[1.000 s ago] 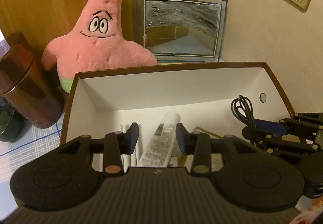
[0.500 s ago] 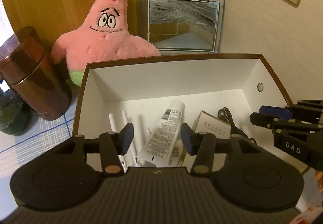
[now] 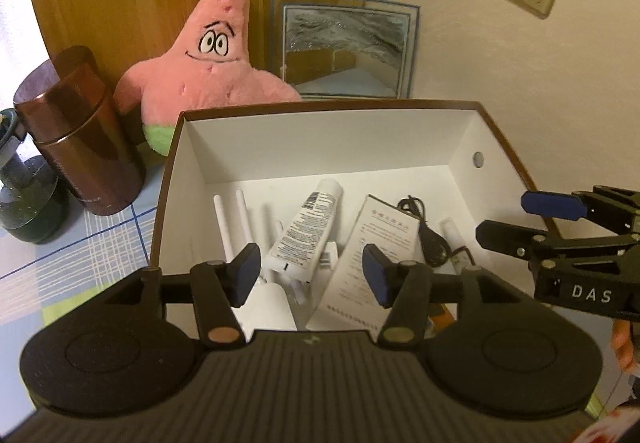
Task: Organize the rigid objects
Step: 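Withdraw both open tools from the box toward the purple tube and white clip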
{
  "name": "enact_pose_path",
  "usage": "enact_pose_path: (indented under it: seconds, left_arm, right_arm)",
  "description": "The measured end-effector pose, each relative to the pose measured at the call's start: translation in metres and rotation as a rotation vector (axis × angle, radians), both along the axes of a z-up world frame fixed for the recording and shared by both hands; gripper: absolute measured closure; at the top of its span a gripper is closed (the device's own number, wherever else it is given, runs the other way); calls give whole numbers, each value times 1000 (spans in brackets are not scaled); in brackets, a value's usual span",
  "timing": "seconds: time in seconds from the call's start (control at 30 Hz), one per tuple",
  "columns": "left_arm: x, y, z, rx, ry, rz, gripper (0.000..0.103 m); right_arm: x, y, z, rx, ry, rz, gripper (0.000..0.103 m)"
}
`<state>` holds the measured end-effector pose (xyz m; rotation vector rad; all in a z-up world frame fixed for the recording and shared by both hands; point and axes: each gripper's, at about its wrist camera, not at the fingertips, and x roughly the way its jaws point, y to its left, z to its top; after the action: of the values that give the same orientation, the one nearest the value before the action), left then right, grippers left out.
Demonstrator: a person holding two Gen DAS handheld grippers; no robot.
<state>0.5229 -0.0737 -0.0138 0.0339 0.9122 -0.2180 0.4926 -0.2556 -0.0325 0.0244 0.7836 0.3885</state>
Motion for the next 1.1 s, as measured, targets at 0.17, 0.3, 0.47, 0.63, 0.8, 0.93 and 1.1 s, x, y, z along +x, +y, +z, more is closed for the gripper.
enact_pose_path:
  seconds: [0.17,0.3,0.47,0.63,0.8,0.93,1.1]
  left_arm:
    - [-24,3,13,-17,-31,-7,51]
    - [-45,8,22,-28,-47,-8,51]
    - [-74,20,28,-25,-60,8,51]
    - [-104,34,31,-35,-63,39,51]
    - [-132,43,25,-35,-40,65,51]
    - [-150,48,16,-21,-15,89,51]
    - [-171,55,6,-38,23,116,51]
  right_arm:
    - [-20,0,13,25,-21,4,39]
    - [-38,0,19,45,-23,5,38]
    - [-61,2,22,64,-14,24,37]
    - [-83,9,21,64,-1,56,36]
    - [-103,17,16,66,23,93,36]
    - [-119,25,11,65,40,123,36]
    - [-138,33,5,64,68,152,36]
